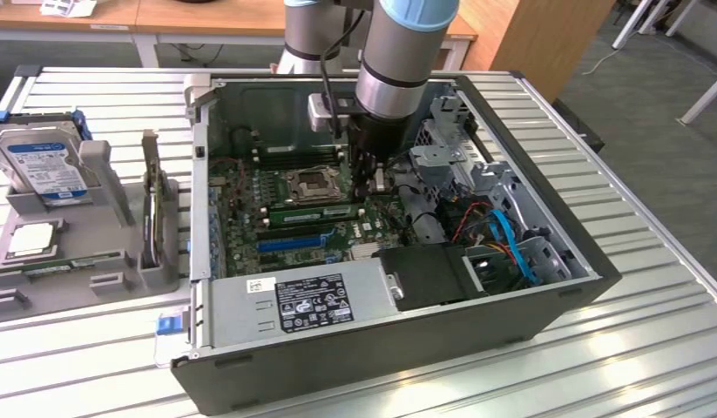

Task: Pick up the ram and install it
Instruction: 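Press down the ram until it locks into place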

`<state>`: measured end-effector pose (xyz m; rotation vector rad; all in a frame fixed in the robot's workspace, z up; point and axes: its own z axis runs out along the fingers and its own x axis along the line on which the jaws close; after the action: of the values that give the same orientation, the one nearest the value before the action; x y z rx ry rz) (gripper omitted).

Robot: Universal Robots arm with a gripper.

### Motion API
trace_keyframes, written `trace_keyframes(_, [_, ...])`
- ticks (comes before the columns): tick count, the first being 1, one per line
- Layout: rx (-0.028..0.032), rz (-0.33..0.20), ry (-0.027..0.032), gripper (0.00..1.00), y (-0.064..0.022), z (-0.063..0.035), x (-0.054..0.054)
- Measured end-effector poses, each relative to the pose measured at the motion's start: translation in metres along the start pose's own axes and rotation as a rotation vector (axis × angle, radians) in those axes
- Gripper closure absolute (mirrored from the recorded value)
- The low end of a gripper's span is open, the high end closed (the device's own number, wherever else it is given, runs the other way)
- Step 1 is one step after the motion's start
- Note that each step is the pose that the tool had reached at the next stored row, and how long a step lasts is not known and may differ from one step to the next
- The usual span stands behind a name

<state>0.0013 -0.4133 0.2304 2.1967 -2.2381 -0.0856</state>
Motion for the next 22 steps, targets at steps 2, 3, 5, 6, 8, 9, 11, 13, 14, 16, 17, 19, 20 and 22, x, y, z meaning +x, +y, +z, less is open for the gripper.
trace_keyframes(2, [0.0000, 0.000, 0.0001, 0.90, 0.0000, 0.0000, -0.0010])
trace_keyframes(3, [-0.0001, 0.000, 0.0001, 0.90, 0.0001, 0.0000, -0.0010])
trace_keyframes(5, [-0.0001, 0.000, 0.0001, 0.90, 0.0001, 0.0000, -0.0010])
trace_keyframes(6, [0.0000, 0.000, 0.0002, 0.90, 0.0001, 0.0001, -0.0010])
trace_keyframes(8, [0.0000, 0.000, -0.0001, 0.90, 0.0000, 0.0014, -0.0011])
trace_keyframes(9, [-0.0001, 0.000, 0.0001, 0.90, 0.0000, 0.0020, -0.0010])
trace_keyframes(11, [0.0000, 0.000, 0.0001, 0.90, 0.0000, 0.0034, -0.0009])
trace_keyframes(13, [-0.0001, 0.000, 0.0003, 0.90, 0.0000, 0.0037, -0.0009])
trace_keyframes(14, [-0.0001, 0.000, 0.0004, 0.90, 0.0000, 0.0037, -0.0009])
trace_keyframes(16, [-0.0001, 0.000, 0.0002, 0.90, 0.0000, 0.0039, -0.0009])
trace_keyframes(17, [0.0000, 0.000, -0.0002, 0.90, -0.0001, 0.0044, -0.0009])
trace_keyframes(19, [0.0000, 0.000, 0.0003, 0.90, -0.0001, 0.0053, -0.0008])
trace_keyframes(20, [-0.0001, 0.000, 0.0005, 0.90, -0.0001, 0.0055, -0.0008])
trace_keyframes(22, [-0.0001, 0.000, 0.0004, 0.90, -0.0001, 0.0055, -0.0008])
